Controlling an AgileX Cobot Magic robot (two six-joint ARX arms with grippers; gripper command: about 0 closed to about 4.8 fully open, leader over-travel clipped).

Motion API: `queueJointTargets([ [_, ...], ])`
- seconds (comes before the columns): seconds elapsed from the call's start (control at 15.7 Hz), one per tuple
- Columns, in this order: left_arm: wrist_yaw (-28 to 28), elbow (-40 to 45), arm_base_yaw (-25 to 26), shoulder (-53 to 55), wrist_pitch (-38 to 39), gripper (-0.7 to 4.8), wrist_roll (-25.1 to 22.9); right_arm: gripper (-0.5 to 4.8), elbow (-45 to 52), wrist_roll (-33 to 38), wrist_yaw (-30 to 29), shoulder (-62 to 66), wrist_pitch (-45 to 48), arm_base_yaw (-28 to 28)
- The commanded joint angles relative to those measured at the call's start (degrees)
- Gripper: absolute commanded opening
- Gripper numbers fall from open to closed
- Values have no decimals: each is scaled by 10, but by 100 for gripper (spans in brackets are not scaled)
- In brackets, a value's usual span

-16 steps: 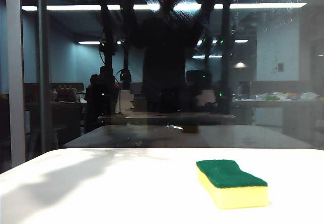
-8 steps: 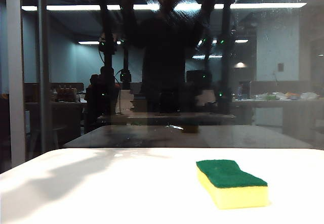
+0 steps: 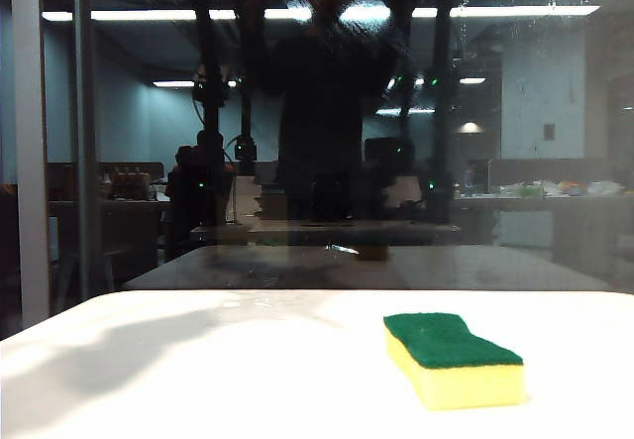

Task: Reach upward to find where there is water on the glass, pick up the sponge from the table, dry the water, and finally place the sponge back on the table.

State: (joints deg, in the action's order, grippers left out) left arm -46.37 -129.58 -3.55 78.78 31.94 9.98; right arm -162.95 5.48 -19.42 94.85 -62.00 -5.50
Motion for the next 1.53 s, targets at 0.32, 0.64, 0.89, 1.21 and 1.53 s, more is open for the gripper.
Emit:
queueJointTargets([
  [0.32,-217,-3,0,0,-102,-5,130,-5,-2,6,-151,-16,50,0],
  [0.64,-232,-3,-4,7,-99,-4,130,-6,-2,36,-167,-23,65,0],
  [0.89,-173,-3,-4,7,-95,-4,132,-6,-2,36,-167,-23,65,0],
  [1.21,-96,-3,-4,7,-60,-4,129,-6,-2,40,-163,-23,64,0],
  [1.53,-5,-3,-3,7,-42,-4,101,-5,-2,40,-104,-23,46,0],
])
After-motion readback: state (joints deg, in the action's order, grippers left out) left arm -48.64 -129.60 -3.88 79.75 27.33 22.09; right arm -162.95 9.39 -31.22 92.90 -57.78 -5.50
